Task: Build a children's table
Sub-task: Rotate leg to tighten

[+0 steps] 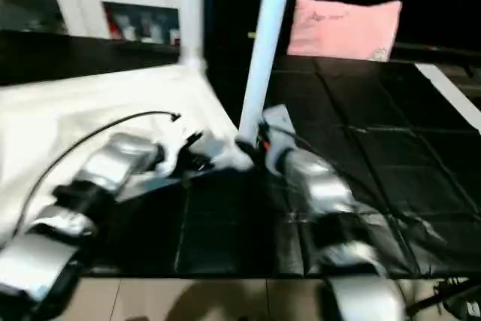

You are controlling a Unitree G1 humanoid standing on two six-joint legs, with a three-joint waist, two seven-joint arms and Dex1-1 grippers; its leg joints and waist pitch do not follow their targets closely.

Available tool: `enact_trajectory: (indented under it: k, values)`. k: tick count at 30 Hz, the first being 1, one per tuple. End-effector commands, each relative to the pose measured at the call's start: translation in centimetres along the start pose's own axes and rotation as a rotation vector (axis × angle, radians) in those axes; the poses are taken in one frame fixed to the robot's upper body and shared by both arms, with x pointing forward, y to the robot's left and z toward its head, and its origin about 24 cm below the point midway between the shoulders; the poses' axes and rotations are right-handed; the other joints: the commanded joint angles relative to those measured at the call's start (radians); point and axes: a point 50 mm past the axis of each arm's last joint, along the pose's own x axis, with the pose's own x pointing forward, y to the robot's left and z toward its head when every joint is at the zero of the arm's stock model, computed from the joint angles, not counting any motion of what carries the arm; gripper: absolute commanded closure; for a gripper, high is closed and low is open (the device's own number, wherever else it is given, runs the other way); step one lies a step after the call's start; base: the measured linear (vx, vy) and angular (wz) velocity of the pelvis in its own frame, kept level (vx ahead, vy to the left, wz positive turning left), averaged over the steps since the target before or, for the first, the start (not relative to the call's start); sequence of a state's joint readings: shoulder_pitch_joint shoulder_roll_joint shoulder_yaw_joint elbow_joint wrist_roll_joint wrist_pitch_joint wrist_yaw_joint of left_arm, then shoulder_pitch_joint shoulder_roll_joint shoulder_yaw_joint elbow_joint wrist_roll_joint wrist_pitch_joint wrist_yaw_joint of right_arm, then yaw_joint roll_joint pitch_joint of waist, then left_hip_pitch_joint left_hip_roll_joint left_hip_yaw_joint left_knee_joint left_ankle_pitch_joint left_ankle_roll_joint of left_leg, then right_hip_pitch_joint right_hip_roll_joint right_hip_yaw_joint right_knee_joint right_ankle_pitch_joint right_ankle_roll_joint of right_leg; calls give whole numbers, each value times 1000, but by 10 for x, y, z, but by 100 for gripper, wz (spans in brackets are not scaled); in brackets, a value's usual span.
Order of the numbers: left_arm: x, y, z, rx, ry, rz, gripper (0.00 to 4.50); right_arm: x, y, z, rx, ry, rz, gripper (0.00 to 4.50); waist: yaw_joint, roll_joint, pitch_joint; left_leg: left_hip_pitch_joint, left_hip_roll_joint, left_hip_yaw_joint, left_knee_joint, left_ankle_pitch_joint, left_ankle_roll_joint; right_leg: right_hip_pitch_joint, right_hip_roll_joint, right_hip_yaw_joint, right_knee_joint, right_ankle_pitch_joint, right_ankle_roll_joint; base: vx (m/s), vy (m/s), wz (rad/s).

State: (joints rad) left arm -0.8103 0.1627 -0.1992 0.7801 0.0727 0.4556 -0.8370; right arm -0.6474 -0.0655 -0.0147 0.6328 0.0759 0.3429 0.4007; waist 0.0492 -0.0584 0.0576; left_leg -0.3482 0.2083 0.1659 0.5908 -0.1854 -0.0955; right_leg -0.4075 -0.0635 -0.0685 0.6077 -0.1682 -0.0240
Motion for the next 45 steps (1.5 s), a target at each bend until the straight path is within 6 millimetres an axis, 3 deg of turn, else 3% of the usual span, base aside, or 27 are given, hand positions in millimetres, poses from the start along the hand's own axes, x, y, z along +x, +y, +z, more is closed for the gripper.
enact_trajectory:
  k: [1,4,8,14,19,25,30,33,39,45]
  values:
    - [6,-8,31,43,-100,23,450,15,45,-23,45,99,149,251,6,6,-69,-2,13,1,-71,-178,17,51,-69,45,-80,-284,-165,0,0,0]
    - [5,-7,28,52,-86,26,450,14,45,-21,18,82,149,181,10,6,-68,-4,12,3,-70,-160,27,56,-70,46,-79,-257,-173,0,0,0]
    - [2,-4,23,69,-70,29,450,12,41,-18,15,53,146,159,8,8,-63,-1,14,2,-74,-201,18,52,-71,45,-88,-337,-153,0,0,0]
    - [-7,4,10,109,-43,7,450,-4,20,-19,-16,-10,169,100,9,12,-64,-2,16,0,-76,-208,19,55,-70,47,-85,-288,-162,0,0,0]
    - [-16,7,2,130,-24,-47,450,-23,-3,-23,-53,-16,211,64,6,9,-64,-6,15,1,-74,-200,35,59,-70,47,-85,-291,-169,0,0,0]
    - [-28,10,-9,188,17,-148,450,-55,-20,-19,-219,-9,462,13,17,9,-67,-4,19,3,-70,-181,58,58,-68,46,-77,-227,-196,0,0,0]
    - [-33,11,-13,222,44,-194,450,-66,-30,-13,-253,-10,531,3,21,7,-65,-4,18,4,-69,-188,60,57,-70,46,-80,-255,-198,0,0,0]
    - [-41,8,-18,285,66,-307,450,-74,-37,-3,-317,-5,607,3,26,6,-66,-5,20,3,-68,-181,62,58,-71,47,-79,-259,-195,0,0,0]
    - [-51,1,-21,362,86,-456,450,-75,-37,-1,-375,36,703,3,42,8,-65,4,24,5,-70,-203,48,50,-71,47,-78,-286,-199,0,0,0]
    - [-55,-3,-21,422,117,-529,450,-74,-31,-4,-428,84,783,3,49,10,-64,2,26,6,-71,-197,42,51,-70,47,-73,-255,-205,0,0,0]
